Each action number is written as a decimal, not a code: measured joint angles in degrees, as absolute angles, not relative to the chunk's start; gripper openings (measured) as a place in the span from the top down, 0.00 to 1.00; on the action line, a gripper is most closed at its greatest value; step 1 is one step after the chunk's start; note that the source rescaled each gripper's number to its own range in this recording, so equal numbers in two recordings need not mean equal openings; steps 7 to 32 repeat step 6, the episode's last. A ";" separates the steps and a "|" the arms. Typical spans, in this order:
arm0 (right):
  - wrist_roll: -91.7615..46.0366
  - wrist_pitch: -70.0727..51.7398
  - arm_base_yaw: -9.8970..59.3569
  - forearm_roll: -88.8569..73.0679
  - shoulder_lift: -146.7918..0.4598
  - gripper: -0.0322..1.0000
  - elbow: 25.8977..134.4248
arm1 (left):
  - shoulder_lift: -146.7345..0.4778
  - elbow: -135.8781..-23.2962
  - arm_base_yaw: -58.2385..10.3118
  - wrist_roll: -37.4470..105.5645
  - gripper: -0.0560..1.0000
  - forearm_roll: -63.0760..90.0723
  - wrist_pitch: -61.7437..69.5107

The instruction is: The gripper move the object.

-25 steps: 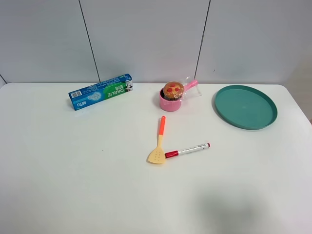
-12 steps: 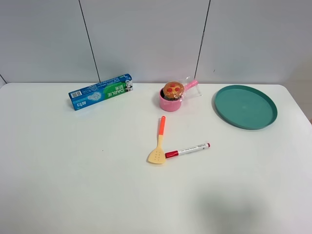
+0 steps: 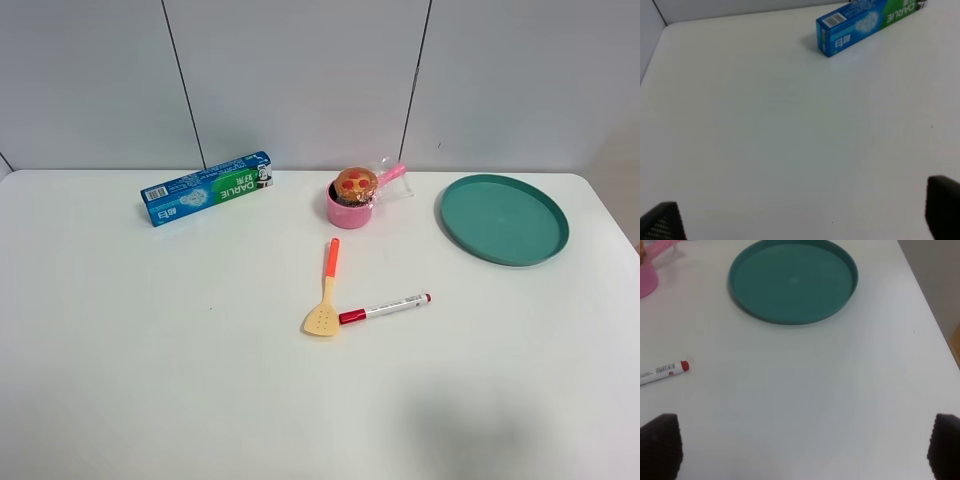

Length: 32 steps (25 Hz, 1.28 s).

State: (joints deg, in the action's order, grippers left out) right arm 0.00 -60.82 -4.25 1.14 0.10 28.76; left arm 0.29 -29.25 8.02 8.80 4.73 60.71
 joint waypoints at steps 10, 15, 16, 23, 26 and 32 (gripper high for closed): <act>0.00 -60.82 -4.25 1.14 0.10 0.00 28.76 | 0.29 -29.25 8.02 8.80 0.05 4.73 60.71; 0.00 -60.82 -4.25 1.14 0.10 0.00 28.76 | 0.29 -29.25 8.02 8.80 0.05 4.73 60.71; 0.00 -60.82 -4.25 1.14 0.10 0.00 28.76 | 0.29 -29.25 8.02 8.80 0.05 4.73 60.71; 0.00 -60.82 -4.25 1.14 0.10 0.00 28.76 | 0.29 -29.25 8.02 8.80 0.05 4.73 60.71; 0.00 -60.82 -4.25 1.14 0.10 0.00 28.76 | 0.29 -29.25 8.02 8.80 0.05 4.73 60.71; 0.00 -60.82 -4.25 1.14 0.10 0.00 28.76 | 0.29 -29.25 8.02 8.80 0.05 4.73 60.71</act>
